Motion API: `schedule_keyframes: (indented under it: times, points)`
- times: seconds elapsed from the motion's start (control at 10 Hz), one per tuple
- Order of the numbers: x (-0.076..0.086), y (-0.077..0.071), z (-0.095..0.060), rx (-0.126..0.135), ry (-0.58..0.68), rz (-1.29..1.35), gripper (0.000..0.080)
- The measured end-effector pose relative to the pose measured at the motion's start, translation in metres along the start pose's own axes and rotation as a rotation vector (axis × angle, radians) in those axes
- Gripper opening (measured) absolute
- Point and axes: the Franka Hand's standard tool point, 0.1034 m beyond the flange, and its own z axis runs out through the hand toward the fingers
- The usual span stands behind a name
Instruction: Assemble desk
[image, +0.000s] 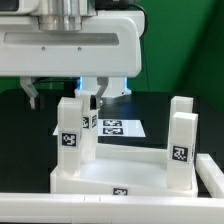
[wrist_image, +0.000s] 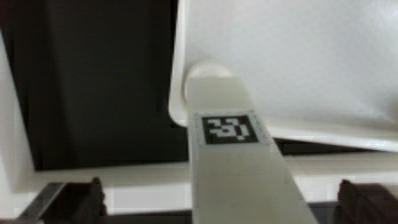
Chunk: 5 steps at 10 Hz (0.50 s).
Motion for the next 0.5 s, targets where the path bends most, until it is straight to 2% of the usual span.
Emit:
schedule_keyframes:
  times: [0.1,0.2,0.5]
  points:
    - [0.0019,-0.0035,0.0020,-0.001,-0.048,0.003,0.0649]
    - [0.0079,-0.0061,0.0023,-0.006,-0.027,-0.003,0.0649]
    - [0.0099,-0.0070,0.0006,-0.007,-0.023,-0.015,0.0649]
